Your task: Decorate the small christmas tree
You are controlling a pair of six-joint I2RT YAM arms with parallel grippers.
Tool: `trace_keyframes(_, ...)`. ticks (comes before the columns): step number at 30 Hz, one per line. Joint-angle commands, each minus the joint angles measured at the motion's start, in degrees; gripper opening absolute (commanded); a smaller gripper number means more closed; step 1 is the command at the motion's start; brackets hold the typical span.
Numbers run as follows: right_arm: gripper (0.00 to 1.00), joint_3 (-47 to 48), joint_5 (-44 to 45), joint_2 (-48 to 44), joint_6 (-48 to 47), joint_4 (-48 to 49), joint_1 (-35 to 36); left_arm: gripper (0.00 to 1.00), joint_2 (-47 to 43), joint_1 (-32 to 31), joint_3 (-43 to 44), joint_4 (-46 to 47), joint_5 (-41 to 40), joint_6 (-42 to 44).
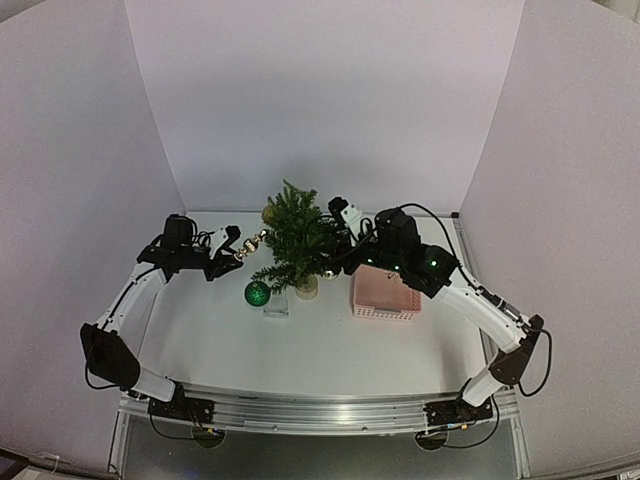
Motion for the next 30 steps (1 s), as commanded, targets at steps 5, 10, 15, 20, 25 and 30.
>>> trace_keyframes(5, 0.72, 0.70, -0.18, -1.34, -0.34, 0.92, -0.20, 0.06, -1.95, -0.13, -1.41, -2.25, 0.79, -0.10)
trace_keyframes(10, 0.72, 0.87, -0.44, -1.26, -0.37, 0.92, -0.19, 0.06, -1.55, -0.13, -1.39, -2.33, 0.30, -0.31)
trace_keyframes(15, 0.72, 0.95, -0.51, -1.31, -0.37, 0.92, -0.24, 0.05, -0.62, -0.15, -1.38, -2.31, -0.64, -0.23)
trace_keyframes(20, 0.72, 0.78, -0.08, -1.55, -0.37, 0.89, -0.21, 0.06, -0.32, -0.22, -1.41, -2.24, -0.49, 1.67)
trace_keyframes(25, 0.72, 1.15, -0.05, -1.39, -0.38, 0.90, -0.25, 0.06, 1.37, -0.56, -0.46, -2.24, -0.11, 1.92)
trace_keyframes(30, 0.72, 1.77, -0.36, -1.01, -0.40, 0.83, -0.23, 0.06, 3.67, -0.83, 1.59, -2.25, 0.16, 1.14)
